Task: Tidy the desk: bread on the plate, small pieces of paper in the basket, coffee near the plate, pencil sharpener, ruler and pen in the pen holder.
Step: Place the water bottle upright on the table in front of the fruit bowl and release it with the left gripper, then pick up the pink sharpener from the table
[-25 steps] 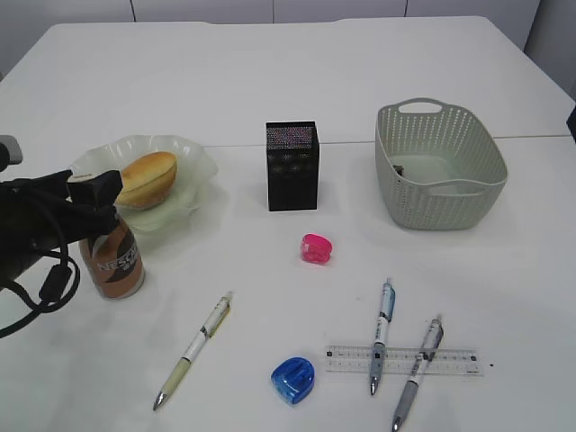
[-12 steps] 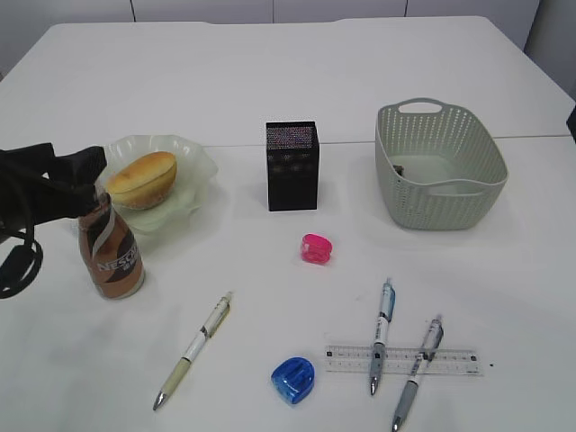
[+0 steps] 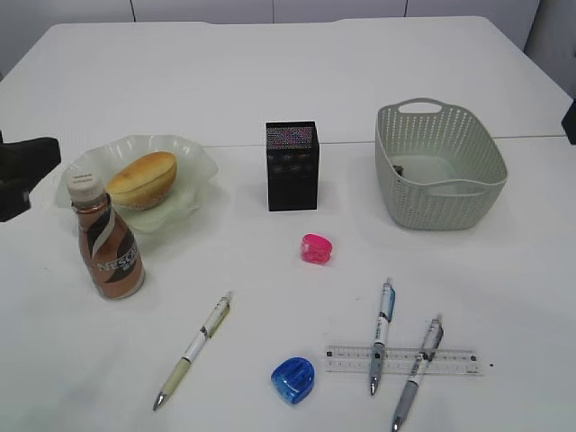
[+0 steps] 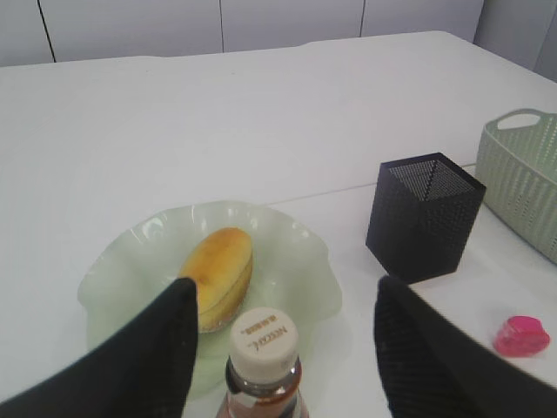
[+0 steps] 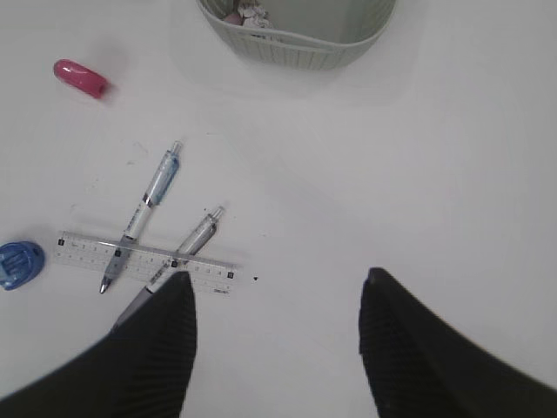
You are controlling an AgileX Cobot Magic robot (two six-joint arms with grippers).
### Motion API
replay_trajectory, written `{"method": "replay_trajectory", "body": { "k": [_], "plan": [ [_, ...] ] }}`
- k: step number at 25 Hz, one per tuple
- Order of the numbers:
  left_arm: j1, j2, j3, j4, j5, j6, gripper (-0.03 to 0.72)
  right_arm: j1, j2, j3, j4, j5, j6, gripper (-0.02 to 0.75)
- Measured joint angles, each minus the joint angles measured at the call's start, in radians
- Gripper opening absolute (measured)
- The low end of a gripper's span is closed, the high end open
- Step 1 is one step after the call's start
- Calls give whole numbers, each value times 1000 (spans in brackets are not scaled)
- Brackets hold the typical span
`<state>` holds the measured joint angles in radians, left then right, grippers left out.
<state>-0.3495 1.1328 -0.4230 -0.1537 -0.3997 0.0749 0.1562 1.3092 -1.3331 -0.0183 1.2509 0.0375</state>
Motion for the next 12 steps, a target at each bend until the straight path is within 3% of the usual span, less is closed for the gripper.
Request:
{"method": "replay_trajectory", "body": {
  "k": [6, 12],
  "plan": [
    [0, -191, -25, 0, 338, 1, 465, 0, -2, 0, 54, 0, 0, 468],
    [0, -247, -139, 2, 768, -5, 465, 0, -40, 0, 79, 0, 2, 468]
  ]
}}
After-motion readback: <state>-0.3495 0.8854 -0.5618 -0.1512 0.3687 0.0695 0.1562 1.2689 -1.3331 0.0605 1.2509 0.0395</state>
